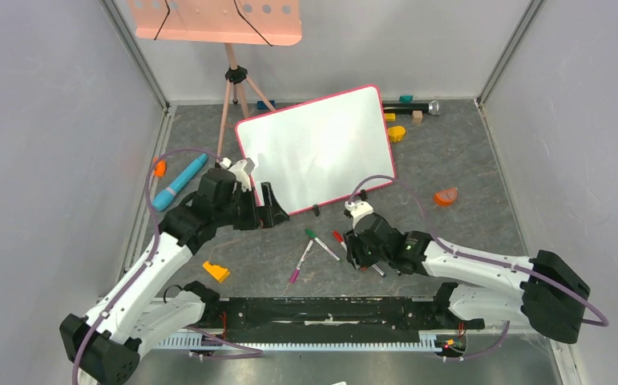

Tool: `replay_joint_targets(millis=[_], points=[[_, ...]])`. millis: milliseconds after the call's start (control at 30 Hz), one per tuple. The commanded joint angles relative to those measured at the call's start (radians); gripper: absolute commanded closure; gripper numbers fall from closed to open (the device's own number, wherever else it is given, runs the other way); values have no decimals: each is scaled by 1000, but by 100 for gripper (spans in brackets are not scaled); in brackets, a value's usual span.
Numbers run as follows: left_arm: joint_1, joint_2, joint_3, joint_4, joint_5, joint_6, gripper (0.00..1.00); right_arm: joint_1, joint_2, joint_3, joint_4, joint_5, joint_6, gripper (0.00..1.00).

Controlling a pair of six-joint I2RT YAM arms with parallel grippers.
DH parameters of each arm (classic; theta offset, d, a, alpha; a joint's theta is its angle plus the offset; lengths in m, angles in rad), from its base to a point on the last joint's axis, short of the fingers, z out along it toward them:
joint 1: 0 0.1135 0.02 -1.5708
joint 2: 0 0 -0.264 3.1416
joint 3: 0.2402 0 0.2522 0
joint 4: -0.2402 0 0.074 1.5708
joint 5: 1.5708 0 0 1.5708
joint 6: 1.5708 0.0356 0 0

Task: Write a sentence on the whiteboard
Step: Pick up the whiteboard marker from the center of the board, then pass from the right arm to the left

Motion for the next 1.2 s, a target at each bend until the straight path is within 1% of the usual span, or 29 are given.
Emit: replay_joint_targets(millis=[0, 100, 267, 367, 467, 567, 633, 733, 767, 800, 967, 1067, 1100, 1167], points=[[-3, -60, 43, -22, -70, 103, 0, 8, 56, -7, 65, 51, 53, 58], [-3, -89, 37, -29, -95, 113, 0, 8, 100, 1, 67, 66, 52, 57], [-2, -122, 24, -11, -115, 118, 0, 8, 156, 6, 65, 97, 50, 61], [-2, -143, 3, 17, -113, 117, 0, 8, 204, 21, 58, 102, 31, 68], [-2, -153, -15, 39, -108, 108, 0, 10, 235, 29, 55, 101, 25, 82], [-2, -138, -15, 38, -78, 112, 0, 11, 216, 47, 49, 96, 11, 92], [-2, -106, 3, 25, -21, 125, 0, 11, 168, 57, 57, 94, 3, 94], [-2, -56, 25, 28, 23, 117, 0, 11, 99, 72, 64, 93, -6, 95], [-2, -45, 30, 34, 38, 113, 0, 11, 87, 81, 60, 83, -10, 99], [-3, -35, 35, 47, 53, 107, 0, 11, 77, 90, 60, 61, -25, 100], [-2, 27, 63, 128, 152, 57, 2, 12, 88, 172, 49, -120, -78, 100], [-2, 76, 86, 159, 198, 20, 5, 11, 78, 205, 78, -210, -89, 100], [-2, 85, 88, 172, 209, 6, 6, 11, 71, 210, 93, -228, -93, 100], [1, 103, 84, 214, 244, -27, 12, 11, 58, 227, 124, -254, -98, 100]])
